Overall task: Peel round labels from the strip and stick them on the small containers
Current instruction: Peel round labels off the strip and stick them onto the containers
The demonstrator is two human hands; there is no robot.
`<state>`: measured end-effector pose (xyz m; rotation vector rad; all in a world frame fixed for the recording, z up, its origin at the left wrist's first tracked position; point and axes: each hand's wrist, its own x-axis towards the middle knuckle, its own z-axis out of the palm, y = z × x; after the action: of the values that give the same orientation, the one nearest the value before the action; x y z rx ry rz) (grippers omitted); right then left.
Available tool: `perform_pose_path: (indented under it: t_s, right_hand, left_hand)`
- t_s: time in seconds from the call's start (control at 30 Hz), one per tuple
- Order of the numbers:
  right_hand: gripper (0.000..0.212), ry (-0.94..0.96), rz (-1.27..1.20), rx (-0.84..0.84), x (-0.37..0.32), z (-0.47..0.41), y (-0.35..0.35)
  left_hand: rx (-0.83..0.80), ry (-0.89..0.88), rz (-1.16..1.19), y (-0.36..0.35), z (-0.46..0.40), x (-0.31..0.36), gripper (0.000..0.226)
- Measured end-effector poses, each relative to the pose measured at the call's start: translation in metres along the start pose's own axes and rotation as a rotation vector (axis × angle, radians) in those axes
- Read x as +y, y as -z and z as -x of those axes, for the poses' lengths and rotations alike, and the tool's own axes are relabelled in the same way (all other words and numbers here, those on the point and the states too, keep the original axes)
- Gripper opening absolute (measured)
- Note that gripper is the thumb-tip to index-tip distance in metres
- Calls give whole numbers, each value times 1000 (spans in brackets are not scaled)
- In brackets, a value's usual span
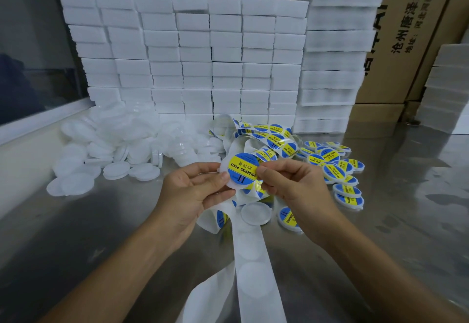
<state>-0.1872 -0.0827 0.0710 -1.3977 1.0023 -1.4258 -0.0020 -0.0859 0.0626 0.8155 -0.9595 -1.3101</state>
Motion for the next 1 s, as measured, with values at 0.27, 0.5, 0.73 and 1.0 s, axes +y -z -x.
perform_pose_path:
  t_s: [0.27, 0.5, 0.73, 1.0]
  right_hand:
    - [15, 44, 35, -19, 0, 1, -1]
    - [14, 64, 40, -28, 2, 1, 0]
    - [10, 83, 78, -15, 3, -1, 0]
    - [10, 141, 116, 4, 6, -1, 0]
  left_hand:
    - [-2, -10, -11, -2, 3, 0, 39]
    - [0, -15, -34, -1, 2, -1, 38]
    - [8, -28, -54, -1, 2, -1, 44]
    - [-2, -73, -108, -1, 5, 0, 41]
